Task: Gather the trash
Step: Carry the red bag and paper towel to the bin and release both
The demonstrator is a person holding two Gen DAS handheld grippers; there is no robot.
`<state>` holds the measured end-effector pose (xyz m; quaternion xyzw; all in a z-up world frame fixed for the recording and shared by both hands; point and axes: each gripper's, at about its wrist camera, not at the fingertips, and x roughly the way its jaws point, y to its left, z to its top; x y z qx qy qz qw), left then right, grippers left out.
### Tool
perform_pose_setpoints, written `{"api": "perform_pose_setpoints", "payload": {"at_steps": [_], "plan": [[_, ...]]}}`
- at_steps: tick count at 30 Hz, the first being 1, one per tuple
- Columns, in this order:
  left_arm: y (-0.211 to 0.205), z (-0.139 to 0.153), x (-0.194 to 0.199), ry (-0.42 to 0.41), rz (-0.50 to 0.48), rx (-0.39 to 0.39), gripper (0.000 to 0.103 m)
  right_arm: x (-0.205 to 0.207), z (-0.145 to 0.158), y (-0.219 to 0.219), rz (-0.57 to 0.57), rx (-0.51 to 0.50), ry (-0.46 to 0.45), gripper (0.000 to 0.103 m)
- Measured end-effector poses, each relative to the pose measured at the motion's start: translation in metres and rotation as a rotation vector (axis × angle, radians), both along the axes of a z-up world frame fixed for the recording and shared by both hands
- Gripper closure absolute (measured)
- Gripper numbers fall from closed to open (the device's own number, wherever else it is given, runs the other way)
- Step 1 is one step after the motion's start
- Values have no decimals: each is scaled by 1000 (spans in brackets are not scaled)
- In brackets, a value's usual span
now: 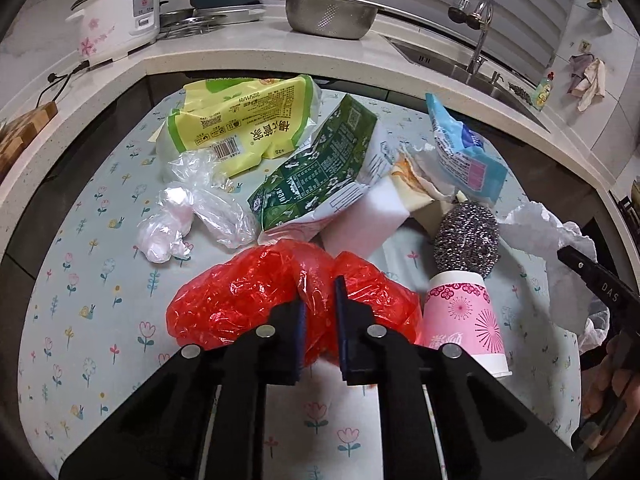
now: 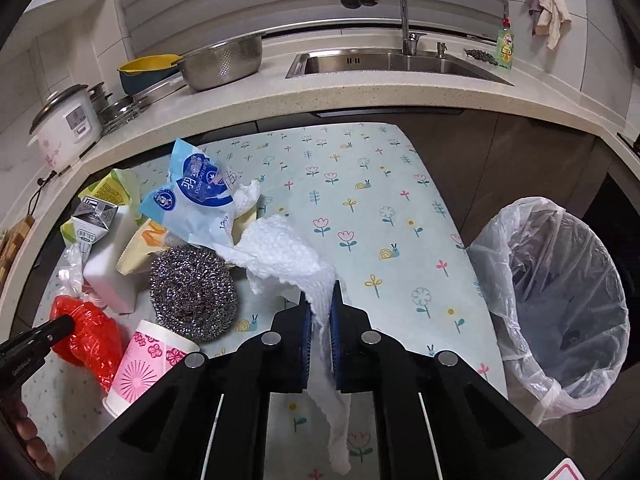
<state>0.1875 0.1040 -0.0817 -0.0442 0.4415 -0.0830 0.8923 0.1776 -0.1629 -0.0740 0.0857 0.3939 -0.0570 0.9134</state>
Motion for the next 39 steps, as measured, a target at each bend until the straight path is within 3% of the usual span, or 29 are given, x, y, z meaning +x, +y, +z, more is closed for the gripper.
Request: {"api": "perform_pose_setpoints", "payload": {"at_steps": [9,21,28,39], "plan": [[-28,46,-22,-85,-64,-13,93,-43,41,-34,-66,-5,-94,96],[-122,97,-36,-189,-240,-57,93,-97,79,-98,-216,-34,-184,96],[-191,105,-37,-203,-370,-88,92,-111,73,-146,-309,-25,-171,96],[-304,91,-19,-163,-578,-133,92,-103,39,-202,-394,-10,-89,96]]}}
